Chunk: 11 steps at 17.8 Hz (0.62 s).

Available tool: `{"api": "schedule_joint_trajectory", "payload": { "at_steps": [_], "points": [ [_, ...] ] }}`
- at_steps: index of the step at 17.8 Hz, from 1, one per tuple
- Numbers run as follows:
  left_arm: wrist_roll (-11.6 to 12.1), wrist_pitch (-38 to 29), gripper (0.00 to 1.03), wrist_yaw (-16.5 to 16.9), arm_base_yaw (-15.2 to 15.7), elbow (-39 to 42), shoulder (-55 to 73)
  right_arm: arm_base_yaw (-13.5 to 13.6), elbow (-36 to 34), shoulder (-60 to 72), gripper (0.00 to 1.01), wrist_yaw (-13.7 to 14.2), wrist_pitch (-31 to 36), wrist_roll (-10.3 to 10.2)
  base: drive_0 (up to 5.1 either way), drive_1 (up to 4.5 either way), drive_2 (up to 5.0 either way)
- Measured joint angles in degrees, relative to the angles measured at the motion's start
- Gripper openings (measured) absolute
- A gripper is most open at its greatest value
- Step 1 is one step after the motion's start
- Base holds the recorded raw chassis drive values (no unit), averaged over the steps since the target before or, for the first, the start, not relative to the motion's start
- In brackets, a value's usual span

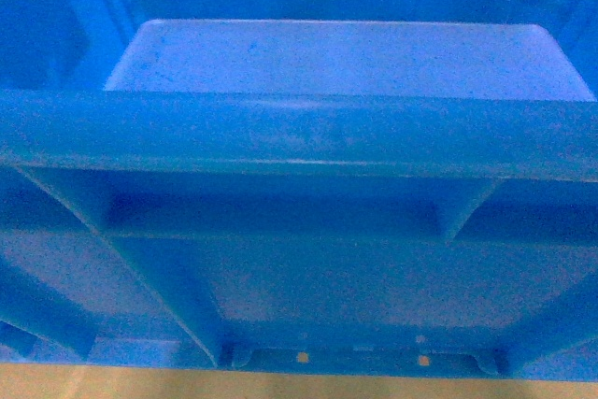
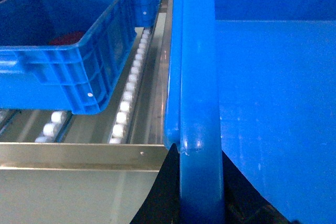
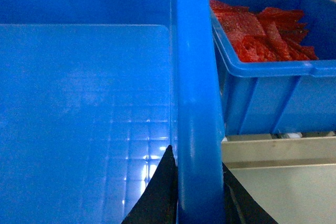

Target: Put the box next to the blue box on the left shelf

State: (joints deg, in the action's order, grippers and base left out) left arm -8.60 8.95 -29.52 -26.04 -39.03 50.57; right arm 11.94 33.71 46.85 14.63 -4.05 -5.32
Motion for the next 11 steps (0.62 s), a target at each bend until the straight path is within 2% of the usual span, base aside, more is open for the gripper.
{"api": "schedule_joint_trajectory", "payload": {
  "at_steps": [4,11],
  "points": [
    [0.02,0.02,0.09,-0.11,0.09,0.00,0.00,0.02,0.00,0.07,0.10,-0.02,0.15,0.00,-3.1,5.01,-1.6],
    [0.02,0.02,0.09,0.07,0.11,0.00,-0.04,0.00,0.00,0.00,0.10,0.00,-0.07,0.00,-0.3,3.96,-4.5]
  ]
}}
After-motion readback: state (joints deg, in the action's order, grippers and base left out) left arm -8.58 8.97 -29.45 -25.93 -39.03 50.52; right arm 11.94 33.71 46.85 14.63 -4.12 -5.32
